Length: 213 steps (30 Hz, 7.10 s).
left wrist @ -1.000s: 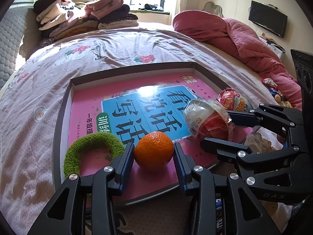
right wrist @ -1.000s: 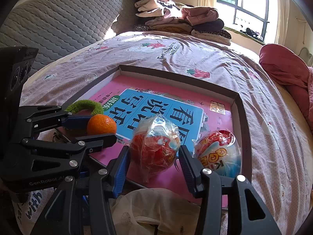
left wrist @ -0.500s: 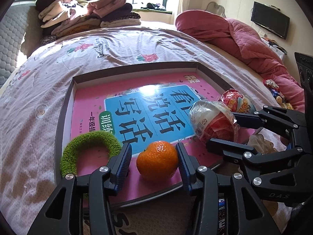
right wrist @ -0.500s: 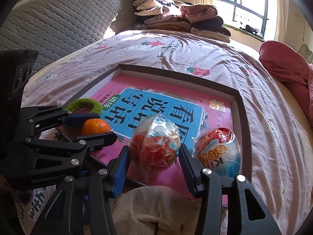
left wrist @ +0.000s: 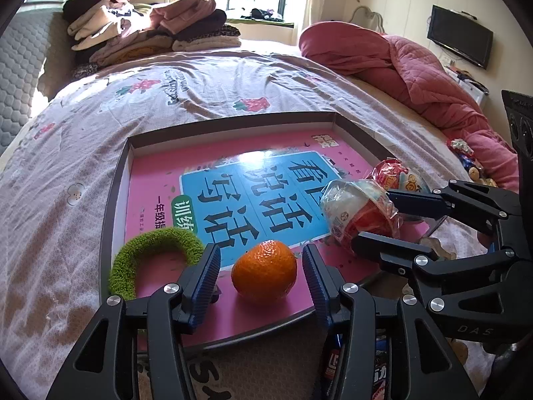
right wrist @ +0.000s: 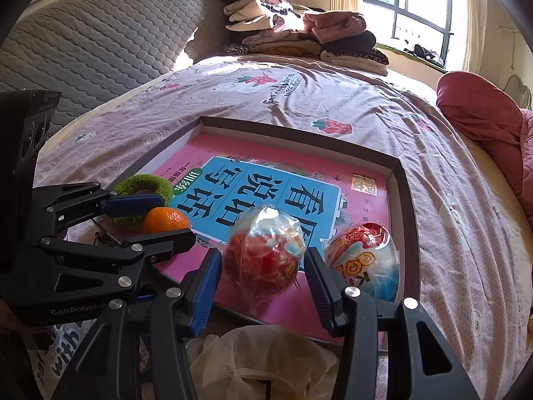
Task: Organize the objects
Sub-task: 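Open the left tool to release the tangerine while the right tool releases the red-ball bag, then withdraw both tools from the tray toward the loose items on the sheet, then move the left tool toward a loose tangerine while the right tool approaches the walnut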
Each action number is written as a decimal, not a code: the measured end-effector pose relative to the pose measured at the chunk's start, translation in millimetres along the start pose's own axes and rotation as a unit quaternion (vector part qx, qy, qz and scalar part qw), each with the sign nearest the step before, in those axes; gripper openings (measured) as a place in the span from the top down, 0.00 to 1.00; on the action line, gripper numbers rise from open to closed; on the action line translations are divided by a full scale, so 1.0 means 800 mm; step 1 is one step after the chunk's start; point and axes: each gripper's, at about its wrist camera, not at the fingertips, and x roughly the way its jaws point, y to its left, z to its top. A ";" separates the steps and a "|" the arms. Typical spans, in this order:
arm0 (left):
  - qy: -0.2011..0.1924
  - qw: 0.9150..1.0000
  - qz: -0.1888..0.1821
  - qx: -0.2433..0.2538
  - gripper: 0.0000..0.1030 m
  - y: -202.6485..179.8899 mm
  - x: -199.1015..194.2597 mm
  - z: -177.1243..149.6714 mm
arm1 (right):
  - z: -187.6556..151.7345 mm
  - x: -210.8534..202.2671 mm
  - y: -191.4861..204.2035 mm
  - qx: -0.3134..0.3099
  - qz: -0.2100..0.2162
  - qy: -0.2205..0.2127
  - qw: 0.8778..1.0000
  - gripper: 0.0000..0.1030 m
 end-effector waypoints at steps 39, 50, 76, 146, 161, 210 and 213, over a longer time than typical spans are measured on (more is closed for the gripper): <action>-0.042 0.999 0.013 -0.024 0.33 -0.004 -0.058 0.010 | 0.014 -0.053 -0.011 0.024 -0.011 -0.048 0.998 0.48; -0.058 0.998 0.024 -0.019 0.32 -0.013 -0.082 0.007 | 0.012 -0.081 -0.015 0.037 -0.005 -0.068 0.997 0.48; -0.110 0.993 0.034 -0.031 0.32 -0.027 -0.157 -0.008 | -0.001 -0.150 -0.004 0.045 -0.004 -0.114 0.992 0.47; -0.065 0.997 0.034 -0.009 0.25 -0.101 -0.187 -0.105 | -0.090 -0.207 0.014 0.037 0.008 -0.125 0.991 0.43; -0.035 0.999 0.034 0.004 0.25 -0.112 -0.172 -0.123 | -0.110 -0.202 0.016 0.034 0.008 -0.102 0.994 0.43; 0.039 0.998 0.039 0.023 0.25 -0.130 -0.128 -0.158 | -0.151 -0.156 0.030 0.004 0.026 0.000 1.000 0.43; 0.041 0.998 0.037 0.027 0.25 -0.133 -0.124 -0.160 | -0.152 -0.154 0.027 0.010 0.034 0.005 0.999 0.43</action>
